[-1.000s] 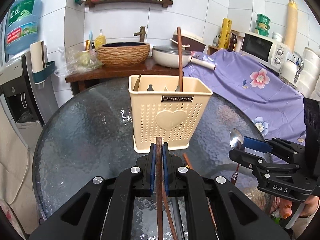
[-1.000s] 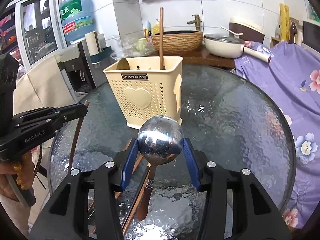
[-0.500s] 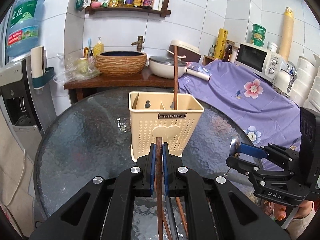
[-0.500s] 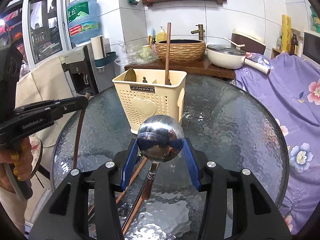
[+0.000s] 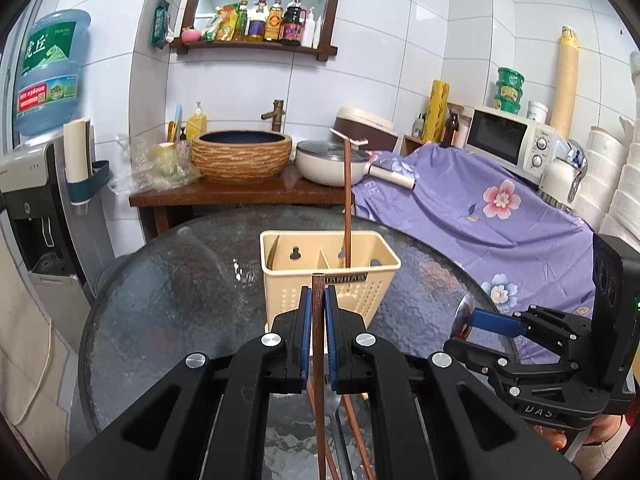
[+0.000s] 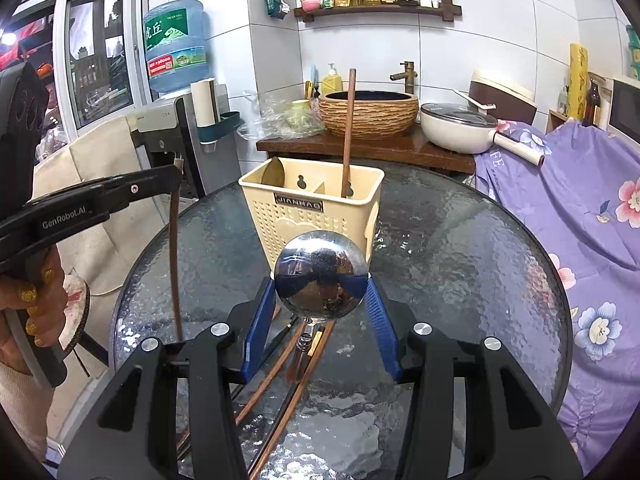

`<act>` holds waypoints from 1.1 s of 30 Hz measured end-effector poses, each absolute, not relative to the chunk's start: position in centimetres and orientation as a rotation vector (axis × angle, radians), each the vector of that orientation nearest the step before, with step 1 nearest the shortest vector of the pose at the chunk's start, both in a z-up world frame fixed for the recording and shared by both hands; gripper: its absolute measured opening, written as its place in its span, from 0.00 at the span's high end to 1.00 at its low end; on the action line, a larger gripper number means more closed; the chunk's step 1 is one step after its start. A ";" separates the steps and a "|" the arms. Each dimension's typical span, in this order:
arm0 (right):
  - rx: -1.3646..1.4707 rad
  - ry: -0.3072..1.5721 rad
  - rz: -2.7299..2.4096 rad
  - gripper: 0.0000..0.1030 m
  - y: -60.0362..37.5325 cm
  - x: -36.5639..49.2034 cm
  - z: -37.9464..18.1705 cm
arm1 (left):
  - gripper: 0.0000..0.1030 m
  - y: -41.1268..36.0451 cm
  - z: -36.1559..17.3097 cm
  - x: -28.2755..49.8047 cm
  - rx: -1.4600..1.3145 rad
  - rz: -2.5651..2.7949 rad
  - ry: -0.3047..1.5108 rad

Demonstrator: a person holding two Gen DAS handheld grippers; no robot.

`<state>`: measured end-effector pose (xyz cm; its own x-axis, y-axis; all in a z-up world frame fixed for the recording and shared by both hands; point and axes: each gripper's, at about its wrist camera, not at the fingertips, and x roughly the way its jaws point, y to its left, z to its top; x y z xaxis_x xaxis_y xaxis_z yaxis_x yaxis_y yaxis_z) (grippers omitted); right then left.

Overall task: Organize utensils
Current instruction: 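Carry the spoon and chopstick over the cream holder and lower them in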

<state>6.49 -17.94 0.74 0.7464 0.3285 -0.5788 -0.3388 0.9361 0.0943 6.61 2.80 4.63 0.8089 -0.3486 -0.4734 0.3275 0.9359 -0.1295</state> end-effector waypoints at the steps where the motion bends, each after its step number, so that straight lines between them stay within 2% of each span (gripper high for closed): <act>1: -0.020 0.626 0.369 0.54 -17.9 6.5 1.0 | 0.94 2.9 4.9 6.6 -0.042 -0.362 0.508; 18: -0.028 0.600 0.420 0.54 -17.6 7.9 5.7 | 0.94 3.6 10.3 7.7 -0.114 -0.403 0.412; 33: -0.039 0.499 0.402 0.54 -18.2 10.8 13.6 | 0.94 6.2 17.2 9.1 -0.223 -0.431 0.273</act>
<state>10.82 -18.21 13.57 0.8014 0.3658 -0.4732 -0.3847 0.9211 0.0604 9.05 6.24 17.24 0.8732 -0.4389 -0.2118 0.3797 0.8852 -0.2689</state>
